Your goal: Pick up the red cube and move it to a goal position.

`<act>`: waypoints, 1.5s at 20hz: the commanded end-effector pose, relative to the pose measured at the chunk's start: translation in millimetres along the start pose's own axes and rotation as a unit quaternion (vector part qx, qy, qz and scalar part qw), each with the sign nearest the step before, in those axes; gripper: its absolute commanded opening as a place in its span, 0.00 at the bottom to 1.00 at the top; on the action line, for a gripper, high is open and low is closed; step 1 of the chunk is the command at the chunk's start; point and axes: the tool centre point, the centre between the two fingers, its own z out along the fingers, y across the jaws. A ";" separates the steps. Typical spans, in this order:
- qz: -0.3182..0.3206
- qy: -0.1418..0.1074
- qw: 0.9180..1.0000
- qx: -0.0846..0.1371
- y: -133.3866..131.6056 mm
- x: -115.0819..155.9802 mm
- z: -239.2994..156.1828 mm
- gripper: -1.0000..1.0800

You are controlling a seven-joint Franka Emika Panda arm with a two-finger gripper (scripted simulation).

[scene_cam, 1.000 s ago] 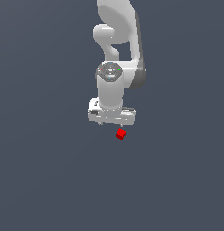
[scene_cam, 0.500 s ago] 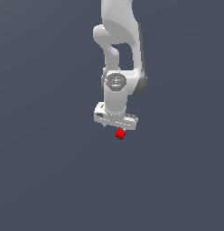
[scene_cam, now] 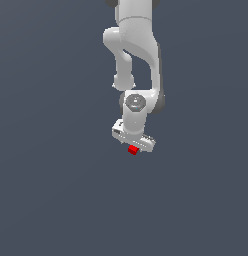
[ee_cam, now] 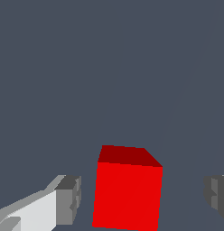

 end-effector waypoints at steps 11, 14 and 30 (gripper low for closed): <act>0.042 0.004 0.999 0.001 -10.2 -3.6 23.3 0.00; 0.042 0.004 0.999 0.001 -10.2 -3.6 23.3 0.00; 0.042 0.004 0.999 0.001 11.5 -1.2 6.8 0.00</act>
